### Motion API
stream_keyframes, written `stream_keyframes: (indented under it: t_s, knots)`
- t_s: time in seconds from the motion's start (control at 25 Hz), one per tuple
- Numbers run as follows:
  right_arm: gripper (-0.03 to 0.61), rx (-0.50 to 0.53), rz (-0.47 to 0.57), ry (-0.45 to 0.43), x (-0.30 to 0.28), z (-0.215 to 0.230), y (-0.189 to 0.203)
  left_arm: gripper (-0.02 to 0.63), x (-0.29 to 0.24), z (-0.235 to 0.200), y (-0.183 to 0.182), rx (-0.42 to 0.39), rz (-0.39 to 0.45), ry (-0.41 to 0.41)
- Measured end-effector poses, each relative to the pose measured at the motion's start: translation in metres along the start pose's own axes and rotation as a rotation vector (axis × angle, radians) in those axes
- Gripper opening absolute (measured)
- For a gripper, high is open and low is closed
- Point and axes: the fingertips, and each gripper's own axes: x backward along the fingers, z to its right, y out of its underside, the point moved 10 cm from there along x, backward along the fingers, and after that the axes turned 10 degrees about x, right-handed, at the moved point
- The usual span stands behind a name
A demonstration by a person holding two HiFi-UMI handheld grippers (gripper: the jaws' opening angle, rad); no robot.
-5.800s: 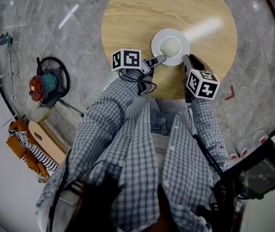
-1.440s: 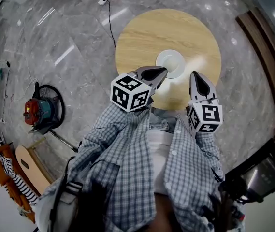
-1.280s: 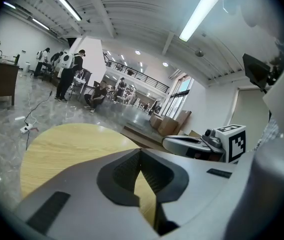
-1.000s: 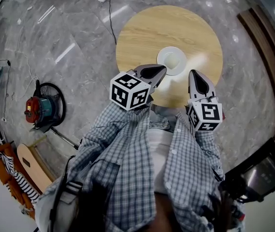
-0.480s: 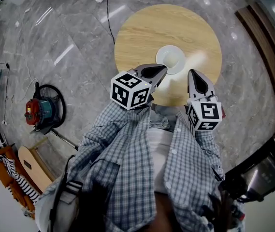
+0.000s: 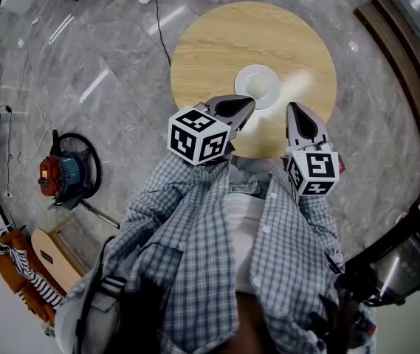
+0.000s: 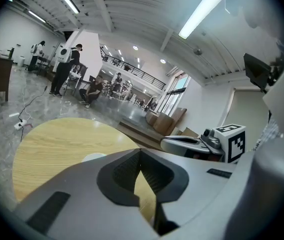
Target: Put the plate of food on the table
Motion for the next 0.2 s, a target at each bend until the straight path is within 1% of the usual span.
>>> stream_keyframes:
  t_s: [0.08, 0.2]
  knots:
    - [0.006, -0.002, 0.001, -0.012, -0.006, -0.005, 0.002, 0.008, 0.003, -0.005, 0.002, 0.001, 0.0, -0.006]
    - [0.006, 0.006, 0.012, -0.05, -0.02, -0.016, 0.002, 0.008, 0.014, -0.016, 0.004, 0.004, 0.013, -0.035]
